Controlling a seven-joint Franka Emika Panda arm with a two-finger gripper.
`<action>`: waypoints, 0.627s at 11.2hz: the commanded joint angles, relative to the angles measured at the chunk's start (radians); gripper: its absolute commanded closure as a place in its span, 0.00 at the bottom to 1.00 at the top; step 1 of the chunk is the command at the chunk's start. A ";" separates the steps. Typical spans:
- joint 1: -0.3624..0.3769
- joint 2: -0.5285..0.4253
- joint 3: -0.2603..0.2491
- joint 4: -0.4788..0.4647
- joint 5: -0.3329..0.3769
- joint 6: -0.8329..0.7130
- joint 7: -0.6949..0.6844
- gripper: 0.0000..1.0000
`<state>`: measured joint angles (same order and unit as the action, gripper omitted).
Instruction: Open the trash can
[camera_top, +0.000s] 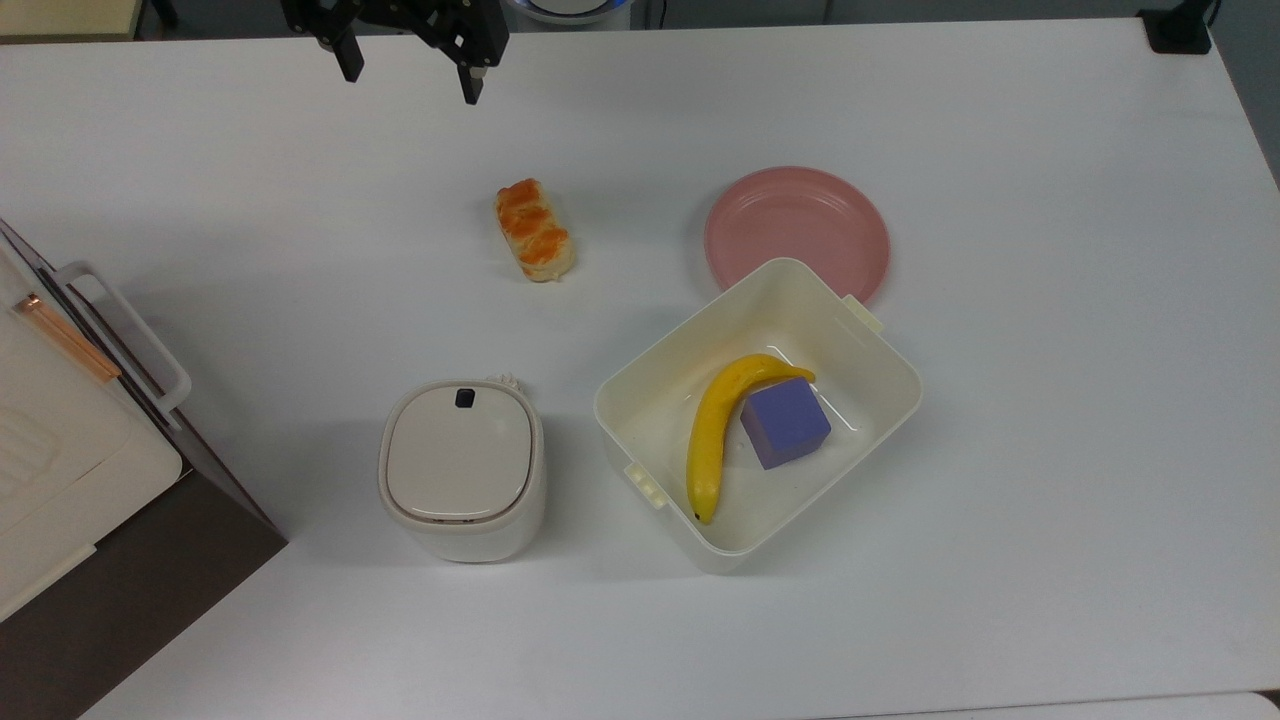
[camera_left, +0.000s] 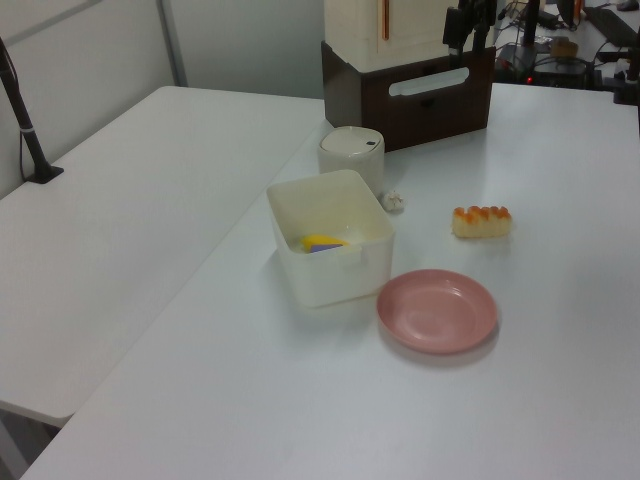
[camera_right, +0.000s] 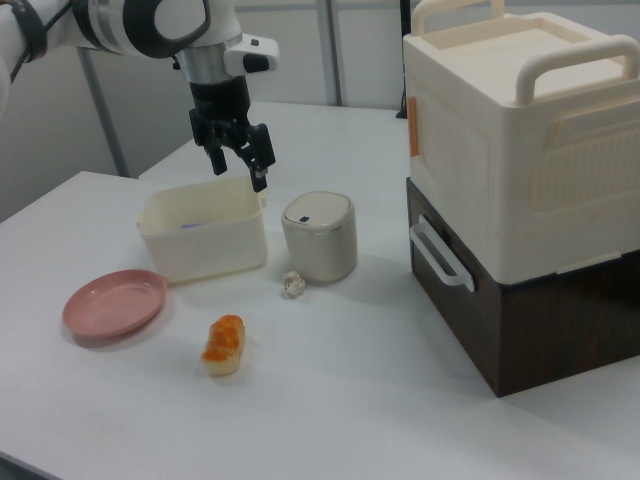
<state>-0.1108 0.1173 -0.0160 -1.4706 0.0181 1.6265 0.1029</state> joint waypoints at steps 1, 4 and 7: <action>0.026 -0.035 -0.021 -0.043 -0.020 0.032 -0.011 0.00; 0.028 -0.033 -0.019 -0.051 -0.046 0.056 -0.012 0.00; 0.029 -0.031 -0.019 -0.062 -0.043 0.065 -0.014 0.00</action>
<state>-0.1070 0.1174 -0.0160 -1.4802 -0.0140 1.6546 0.1022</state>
